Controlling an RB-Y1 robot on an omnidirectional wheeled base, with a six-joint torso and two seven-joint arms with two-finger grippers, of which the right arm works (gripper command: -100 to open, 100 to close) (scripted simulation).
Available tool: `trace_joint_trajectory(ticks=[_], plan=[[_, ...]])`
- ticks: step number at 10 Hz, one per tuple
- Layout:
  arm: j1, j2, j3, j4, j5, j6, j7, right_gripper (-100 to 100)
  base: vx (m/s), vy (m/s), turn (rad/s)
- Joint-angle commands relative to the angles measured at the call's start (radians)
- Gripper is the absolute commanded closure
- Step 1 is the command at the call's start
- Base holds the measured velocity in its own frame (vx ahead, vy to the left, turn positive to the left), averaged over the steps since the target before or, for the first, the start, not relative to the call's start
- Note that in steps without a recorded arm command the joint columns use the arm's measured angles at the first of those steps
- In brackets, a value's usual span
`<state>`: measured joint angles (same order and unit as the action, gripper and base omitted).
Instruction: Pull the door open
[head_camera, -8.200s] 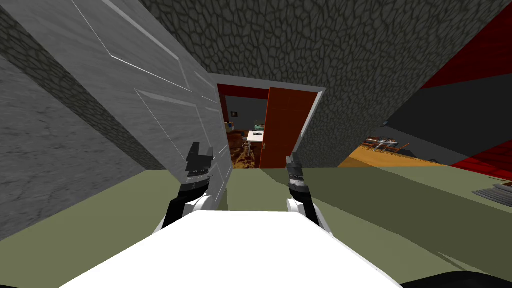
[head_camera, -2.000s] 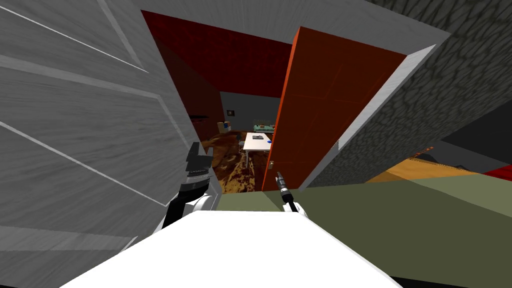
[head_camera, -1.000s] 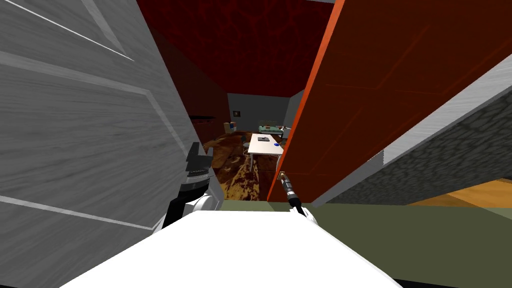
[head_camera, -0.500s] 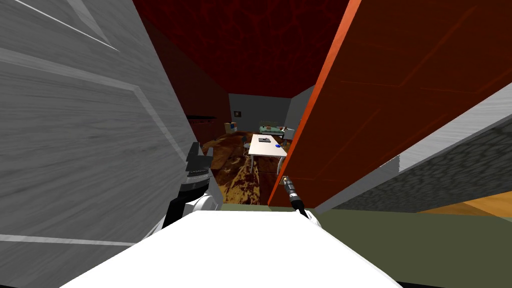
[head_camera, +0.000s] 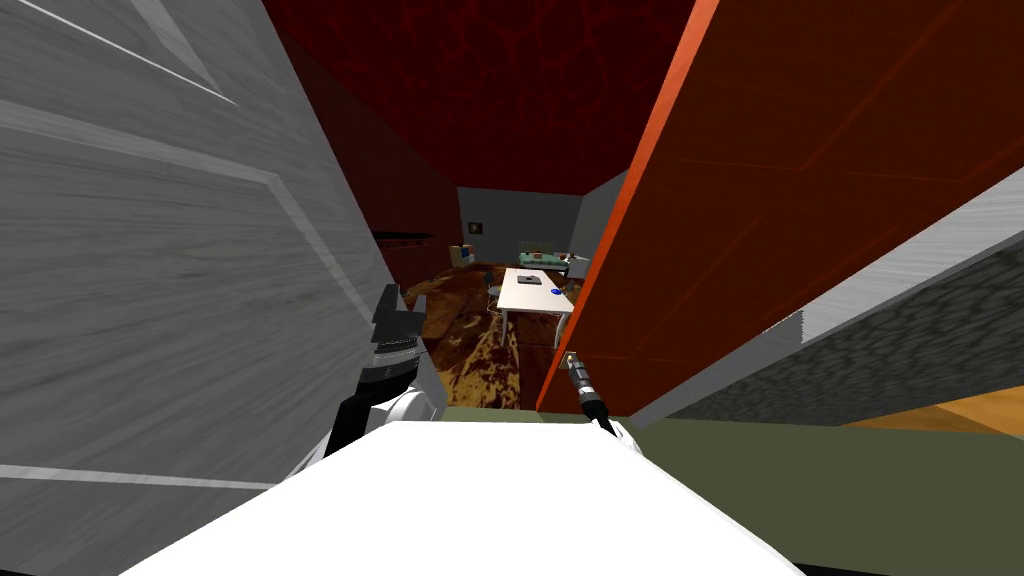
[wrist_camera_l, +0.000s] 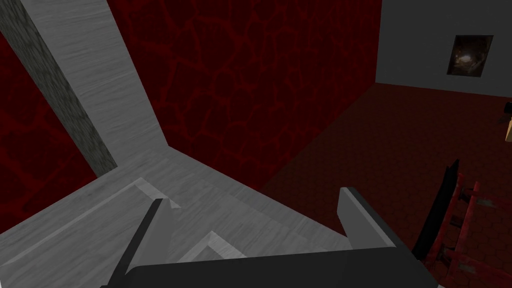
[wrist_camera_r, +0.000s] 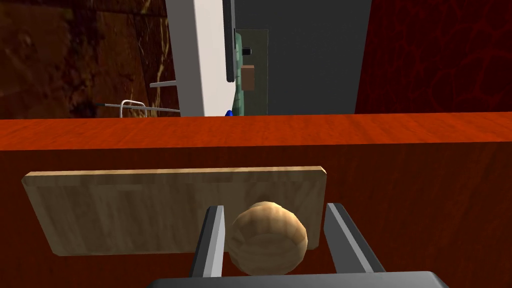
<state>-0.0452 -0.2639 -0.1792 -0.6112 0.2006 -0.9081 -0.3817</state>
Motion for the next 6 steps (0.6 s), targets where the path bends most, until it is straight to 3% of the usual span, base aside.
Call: trace_joint_trajectory(ticks=[1,6], plan=[[0.014,-0.013,0.009,-0.002,0.013,-0.023,-0.019,100,-0.097,-0.031,0.094],[0.055,-0.051,0.034,-0.008,0.05,-0.091,-0.075,100,-0.179,-0.063,0.09]])
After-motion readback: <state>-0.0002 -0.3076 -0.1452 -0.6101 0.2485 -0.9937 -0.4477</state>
